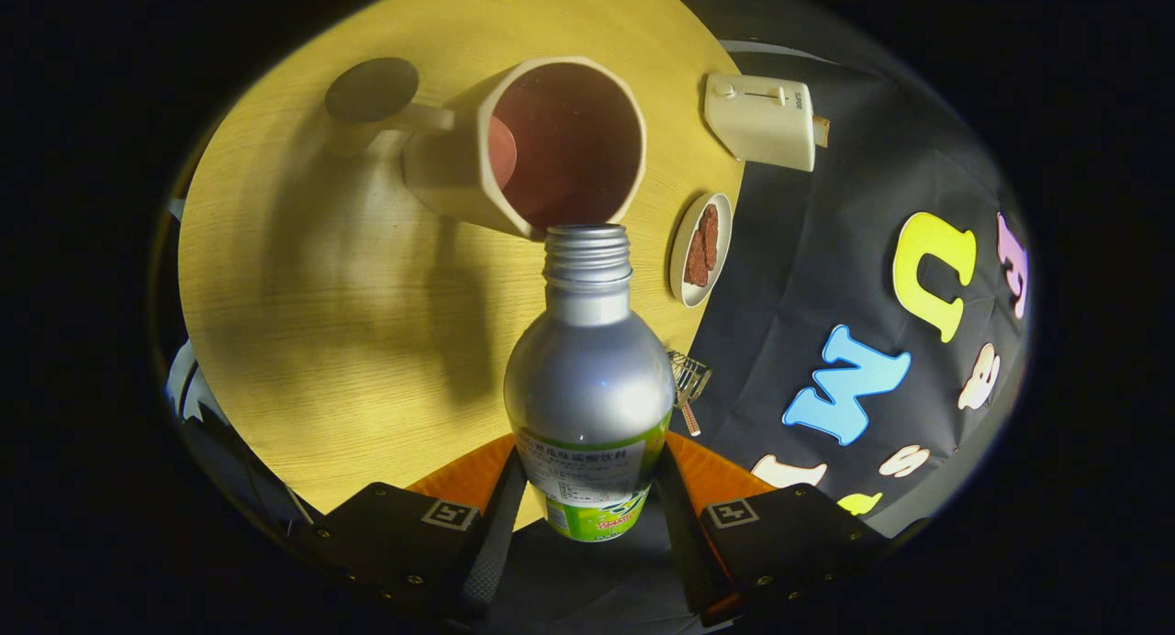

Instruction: Take the bottle from table, then pour the juice into the cup, finally place the bottle on the coaster

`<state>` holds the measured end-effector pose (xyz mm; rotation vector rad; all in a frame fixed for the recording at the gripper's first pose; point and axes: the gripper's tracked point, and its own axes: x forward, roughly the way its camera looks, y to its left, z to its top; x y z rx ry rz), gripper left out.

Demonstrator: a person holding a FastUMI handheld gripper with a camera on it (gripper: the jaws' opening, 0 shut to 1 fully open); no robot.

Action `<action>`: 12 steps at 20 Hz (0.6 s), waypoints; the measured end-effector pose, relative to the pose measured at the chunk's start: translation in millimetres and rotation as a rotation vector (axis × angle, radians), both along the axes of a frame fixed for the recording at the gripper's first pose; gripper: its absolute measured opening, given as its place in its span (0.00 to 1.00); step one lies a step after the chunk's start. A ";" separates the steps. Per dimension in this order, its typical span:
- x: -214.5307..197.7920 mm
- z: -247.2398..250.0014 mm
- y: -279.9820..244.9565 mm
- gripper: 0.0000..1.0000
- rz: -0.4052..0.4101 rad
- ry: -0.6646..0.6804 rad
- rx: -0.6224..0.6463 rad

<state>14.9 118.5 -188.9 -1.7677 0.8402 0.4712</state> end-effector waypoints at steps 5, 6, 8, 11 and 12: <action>-0.2 0.4 -2.3 0.75 0.001 0.011 -0.024; 0.3 1.6 -1.4 0.75 0.003 0.011 -0.028; 1.0 1.8 -1.0 0.75 0.005 0.014 -0.030; 1.4 1.2 2.3 0.75 0.014 0.020 -0.040; 1.1 1.6 2.3 0.75 0.015 0.023 -0.046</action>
